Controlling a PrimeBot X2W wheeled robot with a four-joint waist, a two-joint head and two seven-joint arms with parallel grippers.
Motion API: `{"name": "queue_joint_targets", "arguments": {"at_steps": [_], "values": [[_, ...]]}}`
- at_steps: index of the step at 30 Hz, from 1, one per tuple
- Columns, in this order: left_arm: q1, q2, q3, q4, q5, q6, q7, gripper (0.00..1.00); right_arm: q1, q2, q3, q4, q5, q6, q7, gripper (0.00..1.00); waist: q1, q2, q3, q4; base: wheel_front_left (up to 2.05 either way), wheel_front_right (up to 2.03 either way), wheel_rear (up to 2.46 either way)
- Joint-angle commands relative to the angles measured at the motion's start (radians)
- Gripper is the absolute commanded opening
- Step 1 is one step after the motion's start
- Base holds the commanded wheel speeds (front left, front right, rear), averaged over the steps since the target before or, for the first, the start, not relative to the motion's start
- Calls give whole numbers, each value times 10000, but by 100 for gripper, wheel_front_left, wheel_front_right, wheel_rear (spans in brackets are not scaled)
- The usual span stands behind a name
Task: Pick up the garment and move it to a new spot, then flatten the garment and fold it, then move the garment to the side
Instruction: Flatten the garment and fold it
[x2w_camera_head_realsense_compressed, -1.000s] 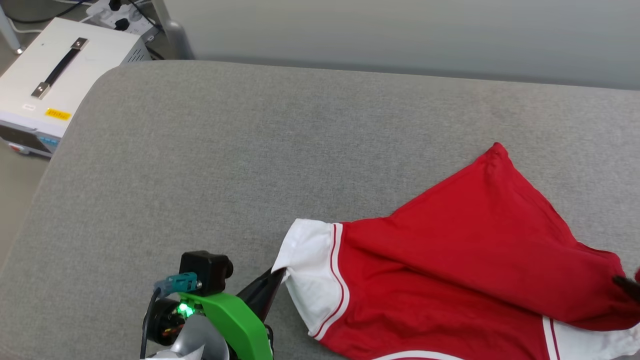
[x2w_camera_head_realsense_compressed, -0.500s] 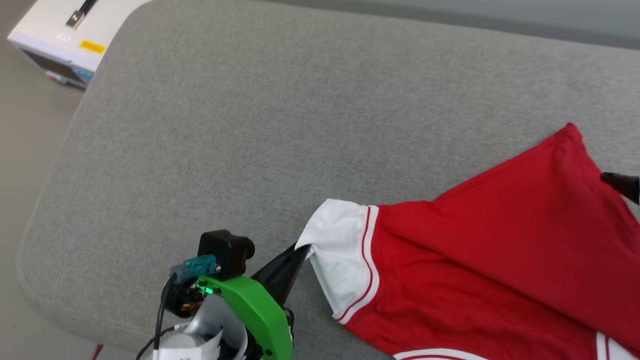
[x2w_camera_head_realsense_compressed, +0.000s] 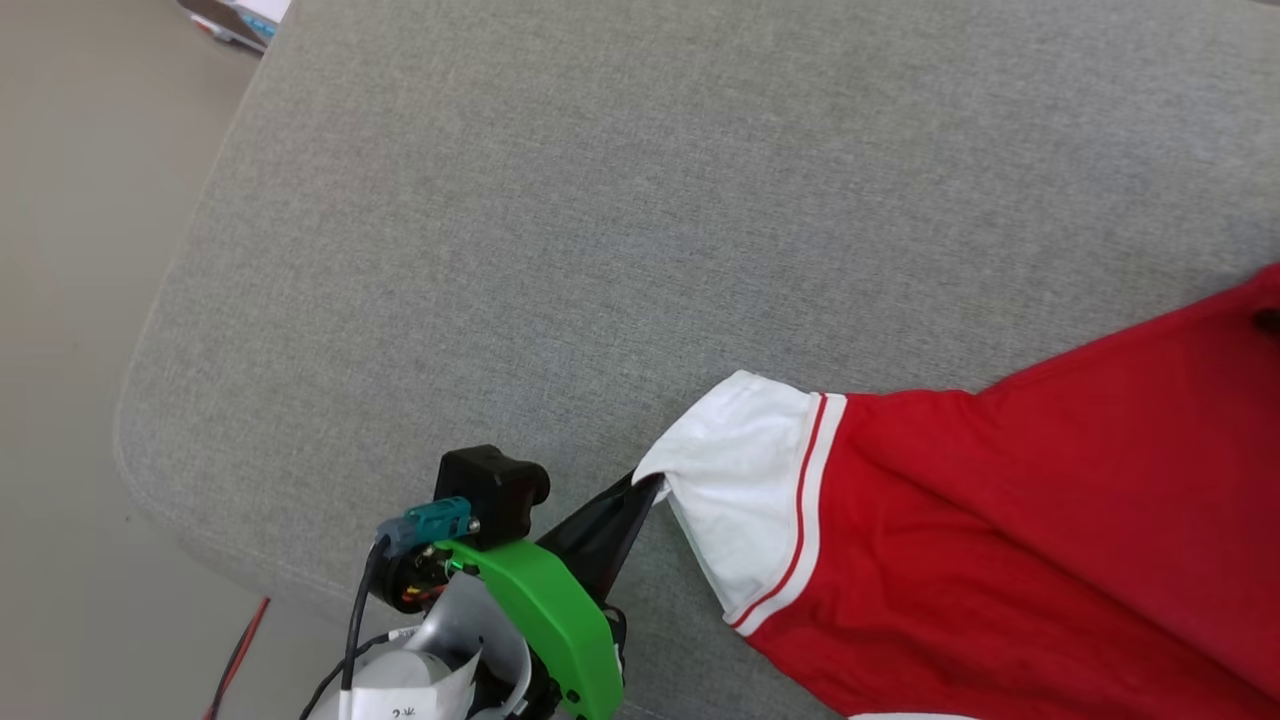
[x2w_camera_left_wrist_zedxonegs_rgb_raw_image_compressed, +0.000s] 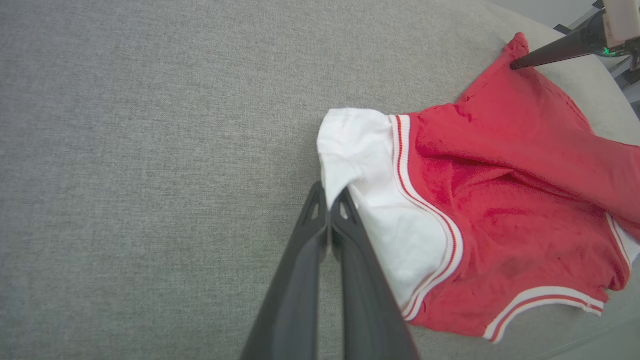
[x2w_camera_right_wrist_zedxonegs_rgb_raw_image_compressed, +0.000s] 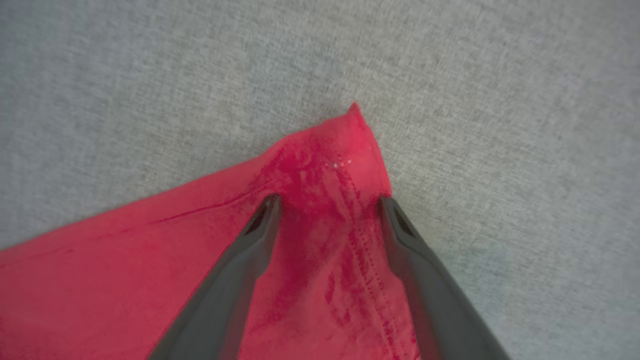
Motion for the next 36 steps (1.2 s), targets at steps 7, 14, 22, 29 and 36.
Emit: {"name": "queue_joint_targets", "arguments": {"at_steps": [7, 14, 22, 29, 36], "values": [[-280, -97, -33, 133, 40, -103, -129, 0, 202, -278, 597, 682, 73, -6, 217, 36, 0, 0, 235, 261, 0, 0, 0], [-282, -38, 7, 227, 22, -56, -135, 0, 345, -286, 634, 845, 220, -6, -221, 0, 0, 0, 21, 203, 0, 0, 0], [-187, 126, 151, 321, -42, 54, -157, 0, 79, -43, 624, 994, 412, -6, -1837, 0, 0, 0, -625, -143, 0, 0, 0], [-126, 452, 440, 271, -105, 202, -129, 0, -85, -84, 675, 1102, 806, -6, -3327, 0, 0, 0, -1474, -687, 0, 0, 0], [-264, 867, 792, -9, -70, 342, -46, 0, -80, -281, 655, 954, 1249, -6, -4375, 0, 0, 0, -2291, -1315, 0, 0, 0]]}}
